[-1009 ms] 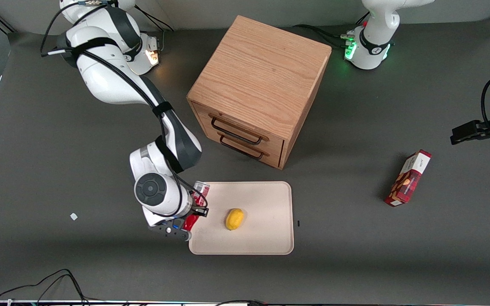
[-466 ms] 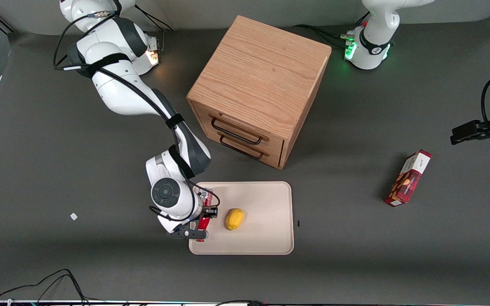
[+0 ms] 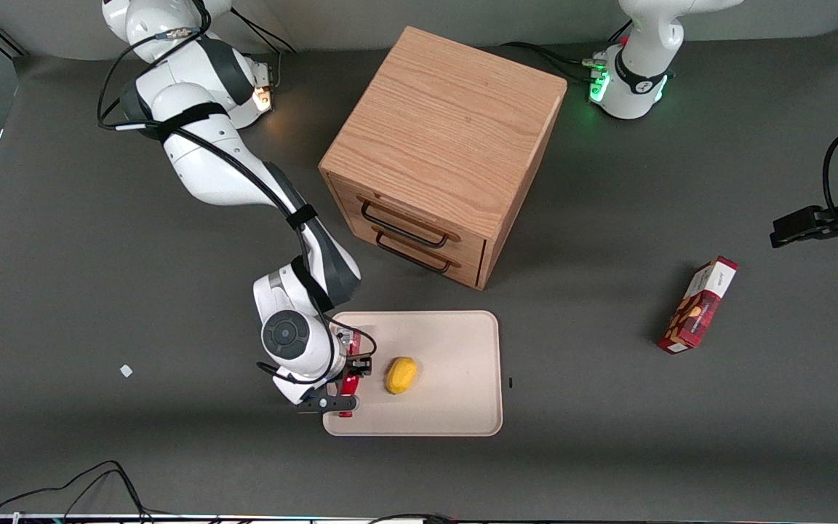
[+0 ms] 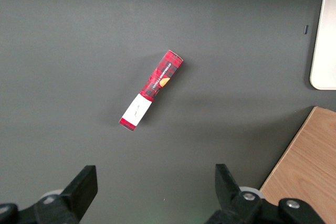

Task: Place coke bottle on tray
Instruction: 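Lower the bottle onto the tray and open the right gripper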

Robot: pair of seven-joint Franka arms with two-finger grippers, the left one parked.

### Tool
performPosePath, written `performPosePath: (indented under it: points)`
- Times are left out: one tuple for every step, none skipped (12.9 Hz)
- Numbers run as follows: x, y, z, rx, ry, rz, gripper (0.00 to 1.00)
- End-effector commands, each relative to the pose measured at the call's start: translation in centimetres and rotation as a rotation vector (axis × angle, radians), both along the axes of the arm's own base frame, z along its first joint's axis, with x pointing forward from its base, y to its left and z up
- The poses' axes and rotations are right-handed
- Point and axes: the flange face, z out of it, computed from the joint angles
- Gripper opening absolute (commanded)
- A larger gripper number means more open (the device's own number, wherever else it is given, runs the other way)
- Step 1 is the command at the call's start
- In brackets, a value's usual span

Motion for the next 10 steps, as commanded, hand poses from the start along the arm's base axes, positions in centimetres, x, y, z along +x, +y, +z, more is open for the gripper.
performPosePath:
  points:
    - [0.77, -0.24, 0.54, 0.011, -0.026, 0.016, 0.0]
    - [0.77, -0.26, 0.37, 0.009, -0.025, 0.017, 0.21]
    - [0.81, -0.45, 0.18, 0.008, -0.024, 0.015, 0.63]
    - [0.73, -0.35, 0.11, 0.007, -0.022, 0.015, 1.0]
    - [0.83, -0.57, 0.11, 0.007, -0.023, 0.013, 1.0]
    - [0.8, -0.45, 0.23, 0.008, -0.024, 0.013, 1.0]
    - [0.74, -0.47, 0.09, 0.007, -0.021, 0.009, 1.0]
    - [0.71, -0.48, 0.01, 0.006, -0.019, 0.006, 1.0]
    - [0.78, -0.58, 0.13, 0.007, -0.021, 0.004, 1.0]
    - [0.67, -0.41, 0.06, 0.008, -0.019, 0.005, 1.0]
